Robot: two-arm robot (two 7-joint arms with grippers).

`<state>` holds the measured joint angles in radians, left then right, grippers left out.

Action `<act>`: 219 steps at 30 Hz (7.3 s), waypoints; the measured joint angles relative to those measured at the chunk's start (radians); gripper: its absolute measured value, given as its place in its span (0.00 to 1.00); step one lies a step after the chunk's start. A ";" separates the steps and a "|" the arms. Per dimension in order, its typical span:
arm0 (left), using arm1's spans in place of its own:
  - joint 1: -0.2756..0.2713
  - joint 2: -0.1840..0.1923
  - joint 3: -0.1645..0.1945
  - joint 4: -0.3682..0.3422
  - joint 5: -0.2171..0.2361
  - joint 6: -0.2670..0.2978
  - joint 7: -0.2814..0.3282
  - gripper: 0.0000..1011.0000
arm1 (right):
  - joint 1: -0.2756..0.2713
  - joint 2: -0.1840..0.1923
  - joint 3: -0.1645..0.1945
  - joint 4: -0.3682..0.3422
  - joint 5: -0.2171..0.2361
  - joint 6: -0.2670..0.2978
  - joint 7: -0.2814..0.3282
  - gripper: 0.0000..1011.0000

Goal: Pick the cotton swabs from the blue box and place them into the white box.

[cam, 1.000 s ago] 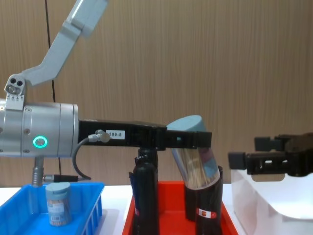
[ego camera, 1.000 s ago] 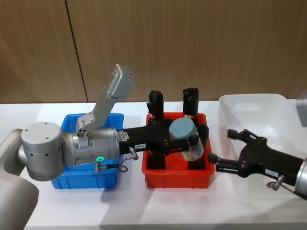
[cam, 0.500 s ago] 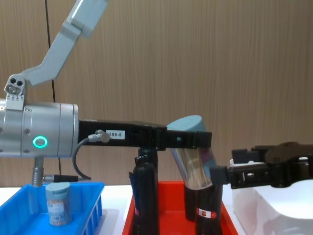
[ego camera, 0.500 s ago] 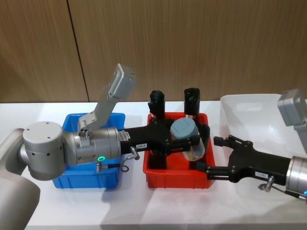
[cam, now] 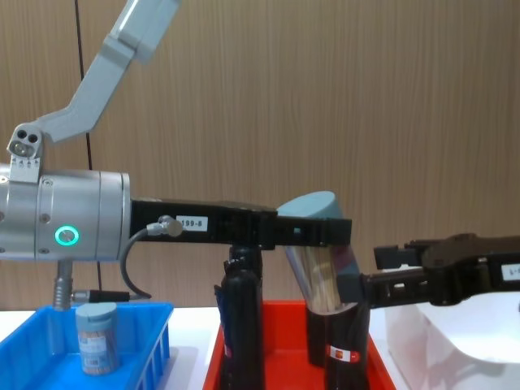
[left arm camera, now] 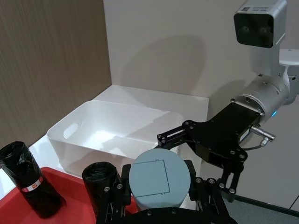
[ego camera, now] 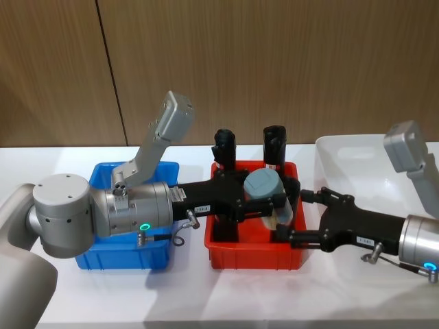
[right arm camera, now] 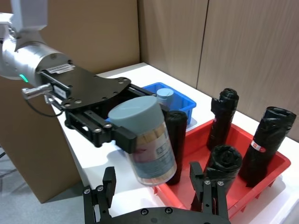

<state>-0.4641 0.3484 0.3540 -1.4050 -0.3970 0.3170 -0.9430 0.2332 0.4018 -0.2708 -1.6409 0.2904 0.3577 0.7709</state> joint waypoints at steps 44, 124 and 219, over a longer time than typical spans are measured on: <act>0.000 0.000 0.002 0.000 0.000 0.000 -0.002 0.66 | 0.101 -0.050 -0.052 0.105 -0.032 0.020 0.026 0.99; 0.000 0.000 0.000 0.000 0.000 0.000 0.000 0.85 | 0.134 -0.052 -0.104 0.151 0.080 0.007 0.004 0.65; 0.000 0.000 0.000 0.000 0.000 0.000 0.000 0.99 | 0.150 0.084 0.004 0.352 0.053 -0.103 -0.334 0.99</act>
<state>-0.4641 0.3484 0.3540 -1.4049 -0.3970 0.3169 -0.9430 0.3829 0.4861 -0.2672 -1.2889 0.3433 0.2546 0.4364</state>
